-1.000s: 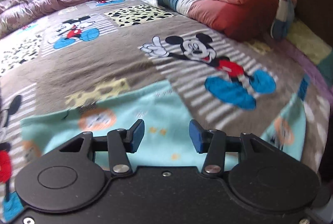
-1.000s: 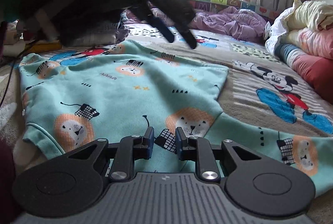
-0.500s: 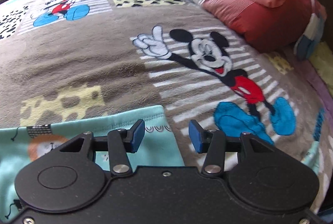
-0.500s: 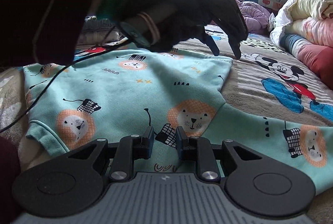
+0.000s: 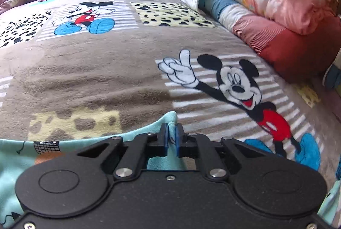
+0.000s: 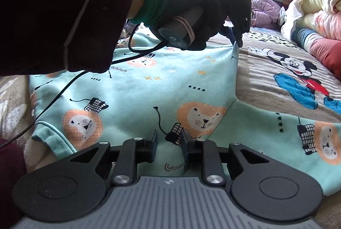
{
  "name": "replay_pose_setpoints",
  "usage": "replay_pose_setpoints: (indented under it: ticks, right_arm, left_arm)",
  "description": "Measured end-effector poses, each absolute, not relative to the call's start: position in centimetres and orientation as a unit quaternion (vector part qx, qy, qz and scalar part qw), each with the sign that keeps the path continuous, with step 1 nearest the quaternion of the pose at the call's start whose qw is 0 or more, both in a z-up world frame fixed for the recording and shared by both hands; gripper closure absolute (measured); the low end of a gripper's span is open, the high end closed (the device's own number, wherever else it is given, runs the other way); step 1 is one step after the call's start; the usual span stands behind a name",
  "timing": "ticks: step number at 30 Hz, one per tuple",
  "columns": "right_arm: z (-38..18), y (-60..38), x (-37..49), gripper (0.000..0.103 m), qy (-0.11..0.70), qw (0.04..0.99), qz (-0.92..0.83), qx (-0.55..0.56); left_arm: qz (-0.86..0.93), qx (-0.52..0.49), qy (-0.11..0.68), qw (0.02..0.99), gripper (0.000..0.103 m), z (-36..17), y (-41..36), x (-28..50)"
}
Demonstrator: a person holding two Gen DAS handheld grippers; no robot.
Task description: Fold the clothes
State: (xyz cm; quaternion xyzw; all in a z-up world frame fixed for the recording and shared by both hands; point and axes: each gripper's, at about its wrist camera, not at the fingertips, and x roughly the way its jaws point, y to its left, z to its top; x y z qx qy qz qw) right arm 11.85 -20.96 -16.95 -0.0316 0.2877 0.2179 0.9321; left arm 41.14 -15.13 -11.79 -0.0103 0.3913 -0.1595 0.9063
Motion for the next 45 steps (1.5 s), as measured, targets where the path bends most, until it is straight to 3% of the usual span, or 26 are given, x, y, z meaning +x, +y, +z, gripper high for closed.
replay_pose_setpoints:
  ticks: [6,9,11,12,13,20,31,38,45]
  right_arm:
    - [-17.2,-20.9,12.0,0.076,0.291,0.931,0.22,-0.028]
    - [-17.2,-20.9,12.0,0.076,0.29,0.931,0.22,-0.028]
    - [-17.2,-20.8,12.1,0.076,0.289,0.932,0.219,-0.032]
    - [-17.1,-20.8,12.0,0.076,0.288,0.932,0.218,-0.033]
    - [-17.1,-20.8,12.0,0.076,0.287,0.933,0.217,-0.033]
    - [-16.2,-20.9,11.3,0.068,0.264,0.938,0.222,-0.029]
    - [-15.0,-16.6,10.0,0.068,0.241,0.929,0.27,-0.072]
    - [-13.4,-12.5,10.3,0.068,0.225,0.925,0.283,-0.119]
    - [-11.4,-5.2,11.3,0.068,0.211,0.894,0.349,-0.184]
  left_arm:
    - [-0.146,-0.015,0.413,0.899,0.098,-14.0,-15.9,42.2]
    - [-0.157,0.004,0.419,0.894,0.093,-14.4,-16.6,42.4]
    - [-0.181,0.012,0.422,0.888,0.077,-14.3,-16.8,42.8]
    - [-0.197,0.007,0.423,0.884,0.055,-13.9,-16.7,42.9]
    - [-0.205,0.001,0.418,0.885,0.048,-13.4,-16.4,42.8]
    - [-0.233,0.007,0.373,0.898,0.049,-9.3,-11.8,40.2]
    - [-0.143,0.007,0.344,0.928,0.049,-3.7,5.5,35.9]
    - [-0.111,-0.001,0.365,0.924,0.049,-5.0,10.9,34.5]
    - [-0.116,-0.023,0.386,0.915,0.058,-7.7,12.5,35.7]
